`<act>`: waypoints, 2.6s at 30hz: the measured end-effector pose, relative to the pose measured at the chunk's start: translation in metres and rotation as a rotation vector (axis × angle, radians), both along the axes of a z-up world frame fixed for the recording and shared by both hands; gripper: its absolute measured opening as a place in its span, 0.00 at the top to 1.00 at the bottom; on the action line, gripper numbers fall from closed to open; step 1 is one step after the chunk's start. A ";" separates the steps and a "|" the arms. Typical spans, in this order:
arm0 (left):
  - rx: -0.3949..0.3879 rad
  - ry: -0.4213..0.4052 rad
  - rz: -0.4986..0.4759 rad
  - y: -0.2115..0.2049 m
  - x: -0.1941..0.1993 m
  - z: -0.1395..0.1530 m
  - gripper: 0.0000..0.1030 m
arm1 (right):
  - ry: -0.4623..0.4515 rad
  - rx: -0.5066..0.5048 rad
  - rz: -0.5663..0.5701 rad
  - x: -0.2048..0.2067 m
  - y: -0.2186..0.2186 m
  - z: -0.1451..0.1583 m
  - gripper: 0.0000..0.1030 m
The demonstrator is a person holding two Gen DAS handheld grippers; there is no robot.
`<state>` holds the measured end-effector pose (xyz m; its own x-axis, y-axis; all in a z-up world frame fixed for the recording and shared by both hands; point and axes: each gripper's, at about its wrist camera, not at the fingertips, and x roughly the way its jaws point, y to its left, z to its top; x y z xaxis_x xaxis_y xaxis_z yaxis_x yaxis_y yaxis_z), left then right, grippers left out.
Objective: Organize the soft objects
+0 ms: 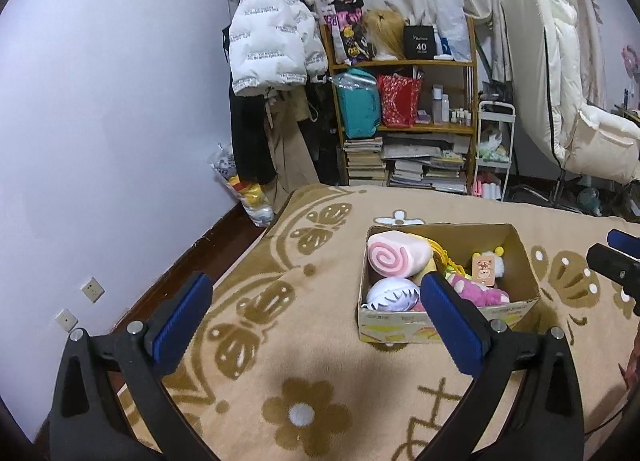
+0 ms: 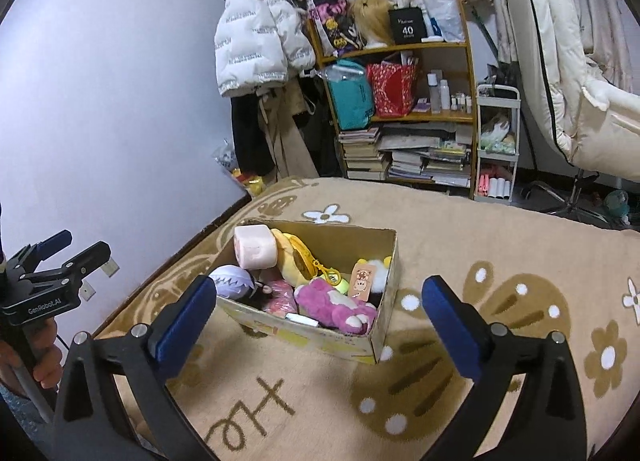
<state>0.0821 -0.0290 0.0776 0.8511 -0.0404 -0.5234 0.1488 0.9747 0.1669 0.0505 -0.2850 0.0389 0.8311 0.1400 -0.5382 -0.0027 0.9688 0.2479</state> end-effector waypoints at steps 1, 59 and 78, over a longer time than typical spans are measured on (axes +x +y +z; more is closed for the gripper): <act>-0.003 -0.007 -0.001 0.001 -0.003 0.001 0.00 | -0.006 -0.003 -0.003 -0.004 0.001 0.001 0.00; 0.016 -0.083 0.002 0.005 -0.080 -0.043 0.00 | -0.132 -0.099 -0.094 -0.083 0.001 -0.029 0.00; 0.043 -0.080 -0.005 0.000 -0.078 -0.047 0.00 | -0.122 -0.095 -0.090 -0.081 0.000 -0.037 0.00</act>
